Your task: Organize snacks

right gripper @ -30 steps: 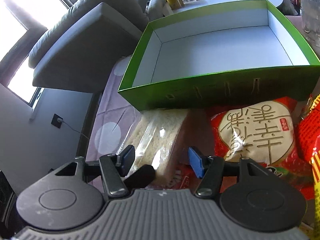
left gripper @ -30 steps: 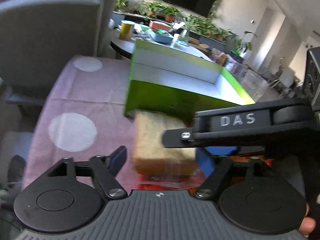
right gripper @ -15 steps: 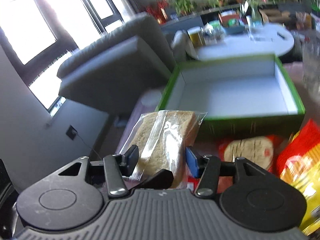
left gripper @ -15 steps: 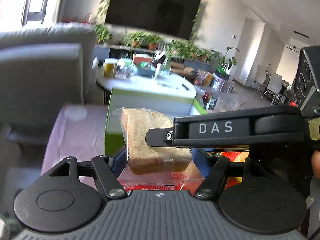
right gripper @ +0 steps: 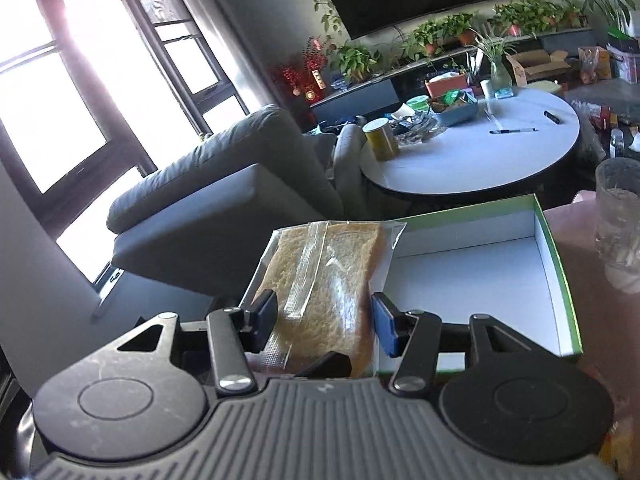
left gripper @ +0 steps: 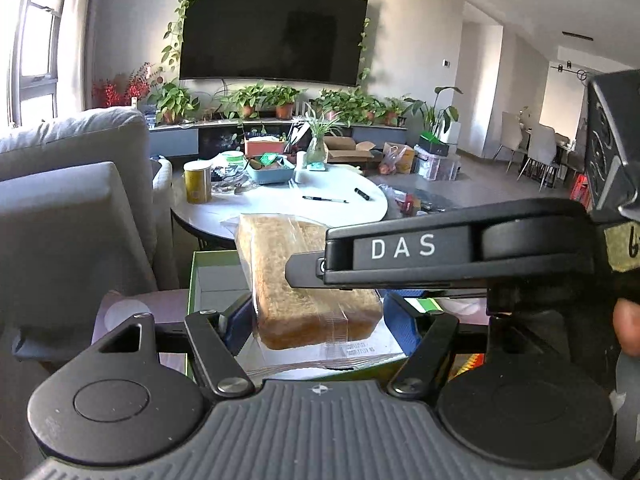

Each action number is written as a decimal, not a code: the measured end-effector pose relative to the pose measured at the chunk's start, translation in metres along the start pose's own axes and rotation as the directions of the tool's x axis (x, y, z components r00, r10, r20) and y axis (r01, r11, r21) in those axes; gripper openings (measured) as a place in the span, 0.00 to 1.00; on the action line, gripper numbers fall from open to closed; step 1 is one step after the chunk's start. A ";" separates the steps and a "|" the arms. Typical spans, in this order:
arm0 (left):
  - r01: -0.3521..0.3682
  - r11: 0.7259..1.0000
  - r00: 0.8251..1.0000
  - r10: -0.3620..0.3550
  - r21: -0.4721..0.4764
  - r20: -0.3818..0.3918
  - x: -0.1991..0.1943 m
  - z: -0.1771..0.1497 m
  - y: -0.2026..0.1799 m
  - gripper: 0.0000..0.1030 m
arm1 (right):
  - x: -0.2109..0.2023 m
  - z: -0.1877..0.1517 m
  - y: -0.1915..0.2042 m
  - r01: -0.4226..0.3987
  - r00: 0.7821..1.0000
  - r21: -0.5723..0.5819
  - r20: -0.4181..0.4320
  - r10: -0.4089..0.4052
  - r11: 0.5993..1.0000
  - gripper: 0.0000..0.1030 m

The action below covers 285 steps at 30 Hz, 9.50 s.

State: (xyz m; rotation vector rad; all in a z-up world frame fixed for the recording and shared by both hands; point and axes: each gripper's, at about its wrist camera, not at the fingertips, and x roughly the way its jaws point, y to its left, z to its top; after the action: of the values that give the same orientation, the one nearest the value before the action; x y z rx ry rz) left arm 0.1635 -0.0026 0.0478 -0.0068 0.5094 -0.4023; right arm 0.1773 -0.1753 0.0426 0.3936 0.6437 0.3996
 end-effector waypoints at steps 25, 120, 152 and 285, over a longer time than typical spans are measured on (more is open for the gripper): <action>0.008 0.994 0.984 -0.027 -0.106 -0.176 0.079 -0.054 0.043 0.63 | 0.085 -0.031 -0.041 0.138 0.972 0.098 -0.206 -0.116 0.986 0.83; -0.022 0.991 0.988 0.001 -0.133 -0.156 -0.062 -0.151 0.012 0.80 | -0.001 -0.136 0.024 -0.025 0.940 -0.045 -0.342 0.008 0.999 0.77; -0.004 1.000 0.999 0.004 0.010 -0.037 -0.027 -0.071 -0.006 0.80 | -0.017 -0.060 0.010 -0.063 0.984 -0.036 -0.167 0.056 0.997 0.77; 0.207 0.964 0.932 -0.247 -0.168 -0.264 0.014 -0.133 -0.052 0.88 | -0.020 -0.107 -0.067 0.031 0.938 -0.040 -0.345 -0.043 0.999 0.65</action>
State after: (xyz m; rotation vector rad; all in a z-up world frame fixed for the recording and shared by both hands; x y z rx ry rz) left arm 0.0917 -0.0431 -0.0695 -0.1448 0.8242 -0.5997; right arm 0.1095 -0.2177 -0.0573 0.2792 0.9851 0.4480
